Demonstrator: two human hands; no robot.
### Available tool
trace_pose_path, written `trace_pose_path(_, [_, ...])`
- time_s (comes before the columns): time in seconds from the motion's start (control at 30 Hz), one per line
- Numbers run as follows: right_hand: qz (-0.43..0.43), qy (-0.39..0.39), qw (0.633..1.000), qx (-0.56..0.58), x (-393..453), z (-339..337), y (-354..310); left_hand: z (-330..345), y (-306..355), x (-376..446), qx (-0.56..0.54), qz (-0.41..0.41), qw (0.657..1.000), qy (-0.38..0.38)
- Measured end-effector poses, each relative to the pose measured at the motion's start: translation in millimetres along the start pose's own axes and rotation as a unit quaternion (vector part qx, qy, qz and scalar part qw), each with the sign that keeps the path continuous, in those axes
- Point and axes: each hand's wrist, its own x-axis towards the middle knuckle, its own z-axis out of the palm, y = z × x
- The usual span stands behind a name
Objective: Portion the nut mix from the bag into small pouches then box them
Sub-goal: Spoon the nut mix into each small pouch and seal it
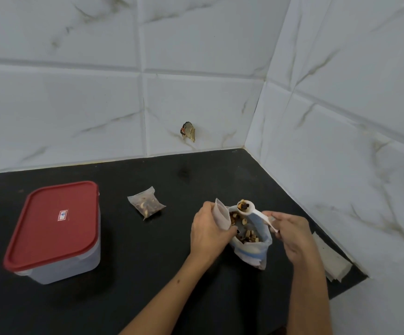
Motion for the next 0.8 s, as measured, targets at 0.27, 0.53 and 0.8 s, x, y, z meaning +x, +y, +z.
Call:
trace_pose_path(0.27, [-0.127, 0.014, 0.987, -0.092, -23.9, 23.4, -25.1, -4.9, 4.1, 17.1, 0.021, 0.009, 0.999, 0.025])
trace_pose_path(0.53, [-0.213, 0.073, 0.959, -0.174, -37.4, 47.9, -25.7, -12.0, 2.4, 18.0, 0.003, -0.001, 0.999, 0.048])
trace_pose_path(0.8, [-0.264, 0.077, 0.925, -0.263, -45.9, 53.4, -30.3, -15.5, 1.7, 19.6, -0.021, -0.010, 0.999, 0.043])
